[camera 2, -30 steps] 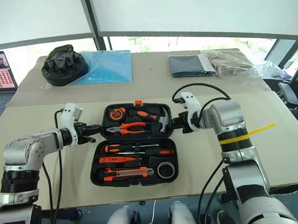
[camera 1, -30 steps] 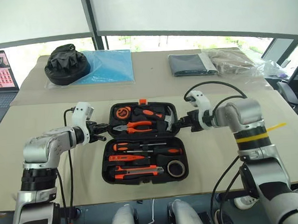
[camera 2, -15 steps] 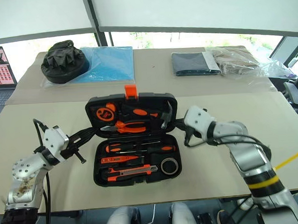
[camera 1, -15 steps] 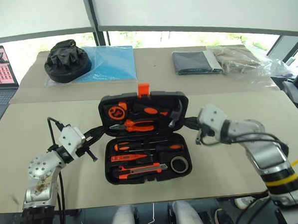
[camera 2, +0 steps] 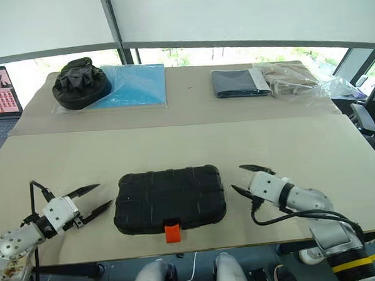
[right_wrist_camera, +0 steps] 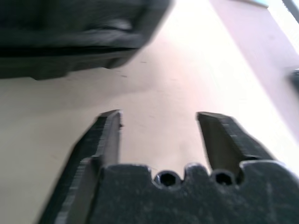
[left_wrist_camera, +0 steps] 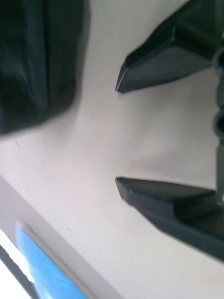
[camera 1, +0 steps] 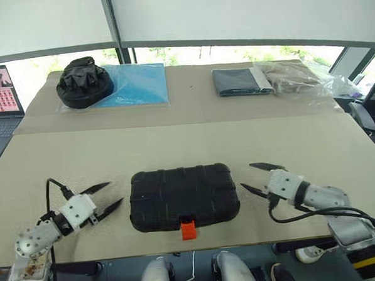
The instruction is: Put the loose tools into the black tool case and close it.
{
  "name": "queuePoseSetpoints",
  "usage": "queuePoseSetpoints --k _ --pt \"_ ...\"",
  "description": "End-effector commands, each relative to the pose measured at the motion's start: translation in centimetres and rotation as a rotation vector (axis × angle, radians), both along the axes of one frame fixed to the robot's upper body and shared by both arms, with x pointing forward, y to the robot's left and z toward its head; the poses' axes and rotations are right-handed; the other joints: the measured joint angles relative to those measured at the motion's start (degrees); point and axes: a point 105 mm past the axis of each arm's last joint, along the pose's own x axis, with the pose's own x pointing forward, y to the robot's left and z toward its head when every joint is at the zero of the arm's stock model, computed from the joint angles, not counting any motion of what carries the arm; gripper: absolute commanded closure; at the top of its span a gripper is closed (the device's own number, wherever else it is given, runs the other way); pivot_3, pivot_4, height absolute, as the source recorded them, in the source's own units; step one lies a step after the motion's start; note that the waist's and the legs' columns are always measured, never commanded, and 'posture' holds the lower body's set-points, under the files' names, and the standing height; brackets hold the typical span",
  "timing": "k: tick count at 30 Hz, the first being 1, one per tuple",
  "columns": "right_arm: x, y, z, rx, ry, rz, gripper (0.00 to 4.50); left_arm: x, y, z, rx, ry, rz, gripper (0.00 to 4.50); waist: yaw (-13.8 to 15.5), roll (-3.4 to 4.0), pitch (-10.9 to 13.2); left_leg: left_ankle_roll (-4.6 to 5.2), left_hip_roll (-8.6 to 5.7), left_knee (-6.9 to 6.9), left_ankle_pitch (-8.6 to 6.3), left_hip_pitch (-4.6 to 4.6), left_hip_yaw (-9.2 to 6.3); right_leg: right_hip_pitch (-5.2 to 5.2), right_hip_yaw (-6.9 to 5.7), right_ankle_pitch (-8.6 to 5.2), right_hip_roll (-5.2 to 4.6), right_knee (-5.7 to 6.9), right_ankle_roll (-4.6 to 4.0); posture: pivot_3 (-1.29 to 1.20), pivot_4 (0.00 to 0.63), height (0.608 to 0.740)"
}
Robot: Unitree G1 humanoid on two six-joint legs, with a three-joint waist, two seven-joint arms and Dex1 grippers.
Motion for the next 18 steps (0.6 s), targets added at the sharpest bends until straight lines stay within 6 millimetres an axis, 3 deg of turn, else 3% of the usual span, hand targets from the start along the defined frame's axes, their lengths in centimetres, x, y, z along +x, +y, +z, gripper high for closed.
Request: queuePoseSetpoints --k 1,4,6,9,11,14,18 --pt "-1.0 -0.6 1.4 0.06 0.04 0.005 1.76 1.3 -0.2 0.9 -0.036 0.03 -0.004 1.31 0.2 -0.01 0.0 0.0 -0.01 0.0 0.0 -0.01 0.0 0.0 0.0 0.01 -0.01 0.0 -0.02 0.0 0.15 0.74" --pt "-4.4 0.3 0.1 0.047 0.209 0.116 2.81 3.6 -2.3 2.0 -0.074 0.041 -0.048 1.99 0.9 0.02 0.0 0.01 -0.02 -0.01 -0.01 -0.07 -0.02 0.0 0.01 0.19 0.0 -0.03 -0.32 0.0 0.15 0.74" --pt "-6.8 1.5 -0.6 0.049 0.328 0.193 3.51 5.1 -3.8 2.5 -0.08 0.05 -0.084 2.82 1.4 -0.02 0.0 0.01 -0.11 0.0 -0.01 -0.14 0.03 0.03 -0.07 0.14 0.01 -0.05 -0.25 0.0 0.15 0.74" --pt "-8.9 3.4 -1.1 0.068 0.432 0.262 4.47 6.5 -5.4 2.2 -0.065 0.095 -0.125 3.85 1.1 -0.05 0.0 0.04 -0.1 0.04 -0.03 -0.17 0.01 0.04 -0.01 0.15 0.02 -0.09 -0.24 0.0 0.15 0.74" --pt "-9.6 4.5 -1.5 0.061 0.45 0.297 4.5 7.2 -6.4 1.9 -0.054 0.132 -0.149 4.42 0.8 -0.11 0.0 0.05 -0.1 0.04 -0.04 -0.13 -0.02 0.04 0.03 0.17 0.09 -0.13 -0.23 0.0 0.15 0.74" --pt "-9.7 6.0 -2.7 0.042 0.5 0.322 4.5 7.1 -7.5 0.7 0.018 0.224 -0.228 4.42 0.5 -0.13 0.0 0.05 -0.08 0.05 -0.04 -0.12 -0.04 0.02 0.05 0.02 0.21 -0.13 0.01 0.0 0.15 0.74" --pt "-7.6 7.5 -3.0 0.035 0.48 0.3 4.5 6.1 -7.8 -0.5 0.064 0.311 -0.295 4.42 0.2 -0.16 0.0 0.04 -0.05 0.07 -0.04 -0.15 -0.02 -0.04 0.06 0.03 0.25 -0.09 -0.08 0.0 0.15 0.74"
